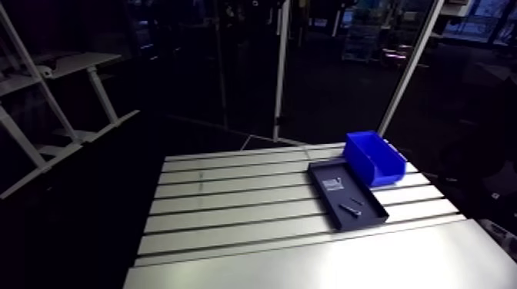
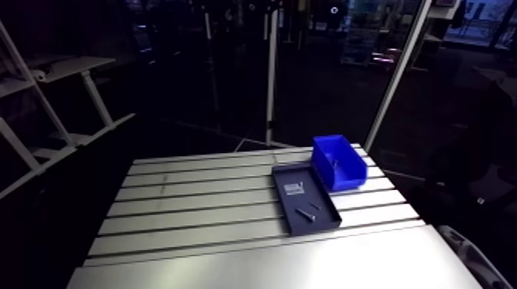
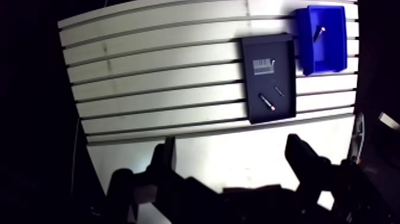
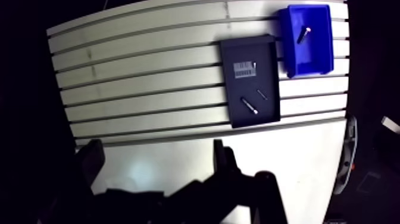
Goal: Pick up the M10 bolt from the tray and put it into the blue bin.
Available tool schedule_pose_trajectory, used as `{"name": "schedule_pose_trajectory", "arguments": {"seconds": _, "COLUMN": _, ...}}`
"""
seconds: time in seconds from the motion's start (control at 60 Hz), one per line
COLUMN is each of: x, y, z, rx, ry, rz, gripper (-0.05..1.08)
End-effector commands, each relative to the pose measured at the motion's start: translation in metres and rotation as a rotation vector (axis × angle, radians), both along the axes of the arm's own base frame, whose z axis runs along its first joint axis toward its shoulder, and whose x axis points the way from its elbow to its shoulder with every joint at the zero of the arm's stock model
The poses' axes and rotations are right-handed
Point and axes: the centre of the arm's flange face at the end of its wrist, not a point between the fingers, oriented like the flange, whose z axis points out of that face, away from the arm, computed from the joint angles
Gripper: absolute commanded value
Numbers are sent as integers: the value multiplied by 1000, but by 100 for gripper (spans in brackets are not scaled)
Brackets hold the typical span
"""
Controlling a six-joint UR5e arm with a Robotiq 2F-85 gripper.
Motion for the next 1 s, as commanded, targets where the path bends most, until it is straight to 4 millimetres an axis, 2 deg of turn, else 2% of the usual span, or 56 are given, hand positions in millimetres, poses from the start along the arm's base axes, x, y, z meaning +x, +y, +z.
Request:
{"name": "schedule_pose_trajectory", "arguments": {"seconds": 0.017, "x": -2, "y": 5, "z": -13, "rx": -6, "ry": -26, "rz": -9, "gripper": 1}}
{"name": "schedule_pose_trajectory", "arguments": {"seconds": 1.0, "x": -2, "y": 5, "z": -14, "rx": -2, "ry": -28, "rz": -9, "gripper": 1}}
